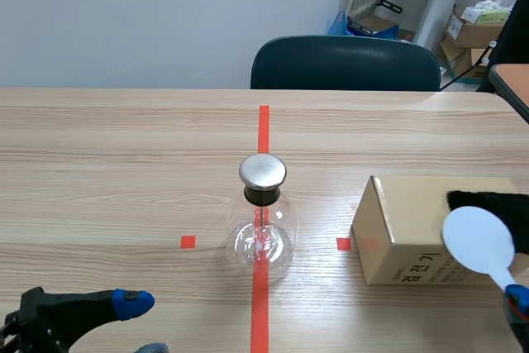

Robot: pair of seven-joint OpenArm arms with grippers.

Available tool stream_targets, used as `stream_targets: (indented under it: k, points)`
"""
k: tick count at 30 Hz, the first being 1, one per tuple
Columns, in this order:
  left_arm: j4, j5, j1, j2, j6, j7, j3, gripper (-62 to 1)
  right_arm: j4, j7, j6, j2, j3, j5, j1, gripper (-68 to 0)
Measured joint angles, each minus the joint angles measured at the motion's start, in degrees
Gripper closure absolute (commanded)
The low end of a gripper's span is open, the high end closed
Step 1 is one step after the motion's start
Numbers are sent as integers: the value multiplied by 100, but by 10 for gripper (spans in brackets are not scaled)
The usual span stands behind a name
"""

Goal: Do the electroscope experiment

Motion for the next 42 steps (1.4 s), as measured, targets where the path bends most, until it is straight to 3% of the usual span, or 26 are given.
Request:
stream_targets:
  k: [2,4,6,10,12,14,17,19,21,24,26,28,31,33,35,39,41,42]
  points:
    - [0,0,0,0,0,0,0,-328,0,-894,-9,-7,-11,81,0,-17]
    - [0,0,0,-2,0,-2,0,-328,0,-1340,-4,11,4,109,0,-17]
    - [0,0,0,0,0,0,0,-328,0,-1102,-7,33,7,92,-2,-17]
    - [0,0,0,0,0,-2,0,-328,0,415,-11,42,2,55,0,-17]
    - [0,0,0,0,0,-2,0,-328,0,616,-9,33,0,15,-2,-17]
    - [0,0,0,0,0,-2,0,-328,0,199,-9,20,0,20,-2,-17]
    - [0,-2,0,-2,0,0,0,-328,0,-1145,-11,-9,-4,96,0,-17]
    - [0,0,0,-2,0,-2,0,-328,0,-1408,-9,11,9,125,0,-17]
    - [0,0,0,-2,0,-2,0,-328,0,-1078,-7,28,7,101,-2,-17]
    - [0,0,-2,0,0,-2,0,-328,0,76,-11,42,4,52,2,-17]
    - [0,0,0,0,0,-2,0,-328,0,426,-9,37,2,50,-2,-17]
    - [0,0,0,0,0,-2,0,-328,0,118,-4,11,0,33,-2,-17]
    - [0,-2,0,-2,0,-2,0,-328,0,-1139,-9,-9,-9,81,0,-17]
    - [0,0,0,0,0,-2,0,-328,0,-1537,-7,2,7,107,0,-17]
    - [0,0,0,0,0,-2,0,-328,0,-1222,-7,28,7,103,-2,-17]
    - [0,0,0,0,0,-2,0,-328,0,223,-9,42,4,59,0,-17]
    - [0,0,0,0,0,-2,0,-328,0,439,-9,37,2,52,-2,-17]
    - [0,0,0,0,0,-2,0,-328,0,302,-11,26,2,55,-2,-17]
